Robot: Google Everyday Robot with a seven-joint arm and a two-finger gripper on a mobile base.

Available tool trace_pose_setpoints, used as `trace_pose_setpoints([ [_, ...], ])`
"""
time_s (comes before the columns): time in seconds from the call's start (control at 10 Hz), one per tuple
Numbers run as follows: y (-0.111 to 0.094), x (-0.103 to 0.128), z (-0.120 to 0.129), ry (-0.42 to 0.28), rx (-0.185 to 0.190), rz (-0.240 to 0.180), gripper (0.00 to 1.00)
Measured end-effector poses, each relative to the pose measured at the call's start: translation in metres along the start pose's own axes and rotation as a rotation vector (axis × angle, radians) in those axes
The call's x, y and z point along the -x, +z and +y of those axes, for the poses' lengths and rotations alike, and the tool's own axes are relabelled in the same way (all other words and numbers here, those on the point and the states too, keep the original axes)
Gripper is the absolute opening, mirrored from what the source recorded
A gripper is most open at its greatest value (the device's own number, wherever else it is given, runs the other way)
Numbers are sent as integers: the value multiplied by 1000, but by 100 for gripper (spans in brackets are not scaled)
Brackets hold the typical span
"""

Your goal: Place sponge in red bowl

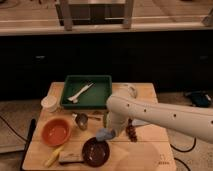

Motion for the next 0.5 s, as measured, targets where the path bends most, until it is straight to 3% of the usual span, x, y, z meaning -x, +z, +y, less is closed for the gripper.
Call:
trace_pose_setpoints([
  [0.5, -24, 8, -23, -70, -34, 18, 0],
])
